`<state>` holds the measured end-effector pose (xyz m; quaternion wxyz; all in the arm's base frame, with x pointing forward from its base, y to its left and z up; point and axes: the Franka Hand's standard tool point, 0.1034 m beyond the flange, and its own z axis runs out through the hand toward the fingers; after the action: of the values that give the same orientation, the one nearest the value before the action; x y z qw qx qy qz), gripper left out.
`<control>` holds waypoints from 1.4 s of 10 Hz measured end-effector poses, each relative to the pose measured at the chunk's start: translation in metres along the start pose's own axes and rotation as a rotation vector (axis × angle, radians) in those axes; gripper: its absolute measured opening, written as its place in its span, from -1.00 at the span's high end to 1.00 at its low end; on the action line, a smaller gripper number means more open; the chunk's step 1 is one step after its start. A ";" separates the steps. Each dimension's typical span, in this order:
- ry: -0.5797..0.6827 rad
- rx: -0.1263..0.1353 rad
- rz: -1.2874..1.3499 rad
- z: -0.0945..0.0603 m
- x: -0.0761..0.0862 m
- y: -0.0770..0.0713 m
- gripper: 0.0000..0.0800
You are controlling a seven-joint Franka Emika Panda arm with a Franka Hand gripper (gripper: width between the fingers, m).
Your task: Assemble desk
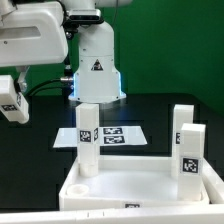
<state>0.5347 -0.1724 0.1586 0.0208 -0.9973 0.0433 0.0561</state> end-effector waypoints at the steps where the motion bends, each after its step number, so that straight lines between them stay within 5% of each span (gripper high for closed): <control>1: 0.062 -0.012 0.004 0.000 0.000 0.002 0.29; 3: 0.177 -0.016 0.009 -0.007 0.014 -0.021 0.29; 5: 0.373 -0.017 0.048 -0.028 0.053 -0.056 0.29; 7: 0.583 -0.065 0.121 -0.029 0.071 -0.097 0.29; 9: 0.694 -0.151 0.075 -0.030 0.064 -0.078 0.29; 10: 0.728 -0.173 0.069 -0.029 0.063 -0.078 0.29; 13: 0.712 -0.147 0.076 -0.027 0.058 -0.081 0.29; 14: 0.695 -0.119 0.084 -0.026 0.057 -0.090 0.29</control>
Offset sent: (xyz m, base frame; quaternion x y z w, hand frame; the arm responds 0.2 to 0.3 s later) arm 0.0639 0.0670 0.0259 0.0582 0.2322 0.0419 0.9700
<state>0.6021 -0.0889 0.1809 -0.0558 -0.9536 0.0852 -0.2835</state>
